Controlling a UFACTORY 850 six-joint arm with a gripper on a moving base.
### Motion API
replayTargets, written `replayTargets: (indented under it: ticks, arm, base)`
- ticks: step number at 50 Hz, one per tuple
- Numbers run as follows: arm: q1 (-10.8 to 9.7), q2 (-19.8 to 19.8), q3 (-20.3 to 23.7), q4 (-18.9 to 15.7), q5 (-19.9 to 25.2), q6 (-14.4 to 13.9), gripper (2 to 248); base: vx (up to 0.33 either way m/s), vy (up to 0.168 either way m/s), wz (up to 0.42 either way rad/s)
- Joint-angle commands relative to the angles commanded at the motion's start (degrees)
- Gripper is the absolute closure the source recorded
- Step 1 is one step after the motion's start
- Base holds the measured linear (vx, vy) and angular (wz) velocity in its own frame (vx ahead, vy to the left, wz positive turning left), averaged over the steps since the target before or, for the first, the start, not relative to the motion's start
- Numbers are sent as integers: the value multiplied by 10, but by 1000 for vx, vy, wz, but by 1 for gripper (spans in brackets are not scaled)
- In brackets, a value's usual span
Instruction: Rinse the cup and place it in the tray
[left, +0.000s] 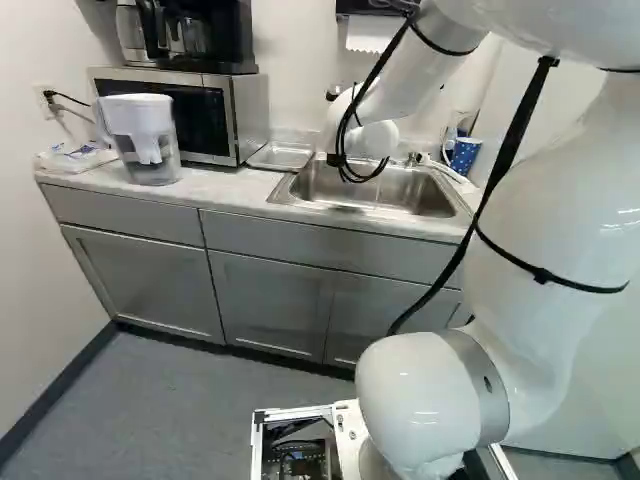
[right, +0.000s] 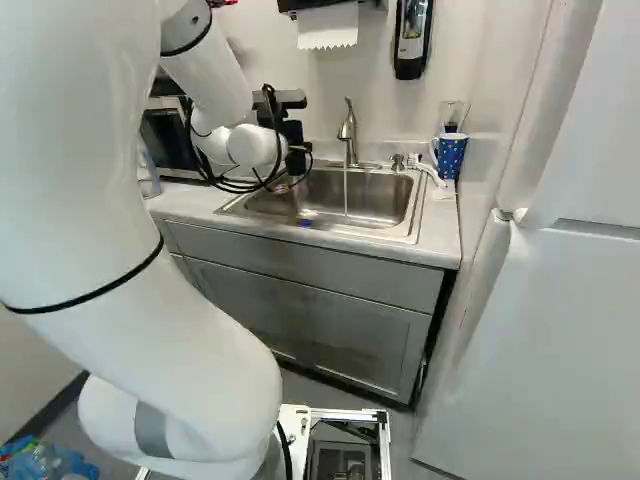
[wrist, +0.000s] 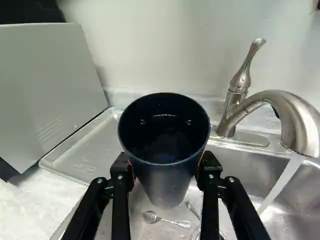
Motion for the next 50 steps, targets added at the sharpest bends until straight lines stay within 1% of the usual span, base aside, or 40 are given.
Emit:
replayTargets:
  ticks: [14,33,50]
  arm:
    - [4,11,-6,0,-25,0,124]
    - [22,24,-16,0,-52,0,124]
    - [30,37,-25,0,-79,0,124]
  base:
    - [0,0,0]
    - [0,0,0]
    - [0,0,0]
